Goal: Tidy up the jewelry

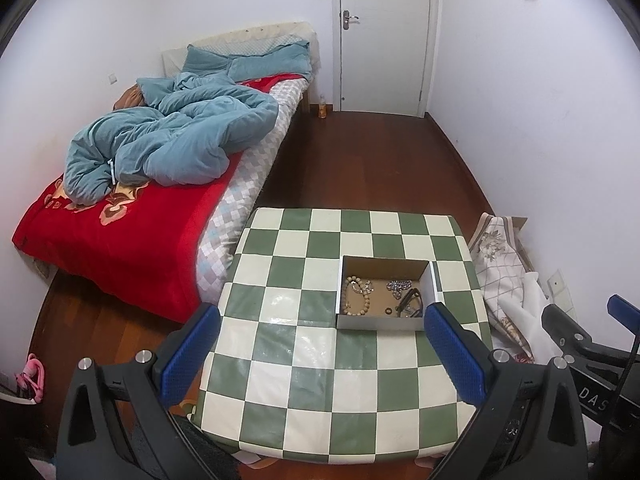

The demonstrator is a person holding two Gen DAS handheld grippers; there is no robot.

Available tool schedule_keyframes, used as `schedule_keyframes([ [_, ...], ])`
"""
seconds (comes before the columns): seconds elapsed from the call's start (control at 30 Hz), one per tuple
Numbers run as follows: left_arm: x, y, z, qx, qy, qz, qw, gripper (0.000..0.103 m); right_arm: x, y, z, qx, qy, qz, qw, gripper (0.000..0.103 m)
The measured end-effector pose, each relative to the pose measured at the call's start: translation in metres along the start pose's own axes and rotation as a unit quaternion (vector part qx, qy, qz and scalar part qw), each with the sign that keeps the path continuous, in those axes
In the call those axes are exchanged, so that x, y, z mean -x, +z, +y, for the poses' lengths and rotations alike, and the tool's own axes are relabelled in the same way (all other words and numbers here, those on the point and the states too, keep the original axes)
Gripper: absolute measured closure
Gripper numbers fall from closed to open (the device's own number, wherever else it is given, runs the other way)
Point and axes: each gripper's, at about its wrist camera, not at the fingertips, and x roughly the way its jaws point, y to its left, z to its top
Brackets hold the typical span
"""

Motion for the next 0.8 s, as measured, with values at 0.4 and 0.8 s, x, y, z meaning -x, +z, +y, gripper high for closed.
schedule_keyframes([
  [0.4, 0.0028, 0.003, -0.0008, -0.001, 0.0, -0.004, 1.0, 0.0, 0.0036, -0.0014, 0.0044, 0.0, 0.007, -0.001, 1.0, 0.0],
  [0.8, 0.0071, 0.0047, -0.0042, -0.009, 0.001, -0.008, 0.9999, 0.0, 0.008, -0.0006, 0.0029, -0.001, 0.011, -0.005, 1.0, 0.0],
])
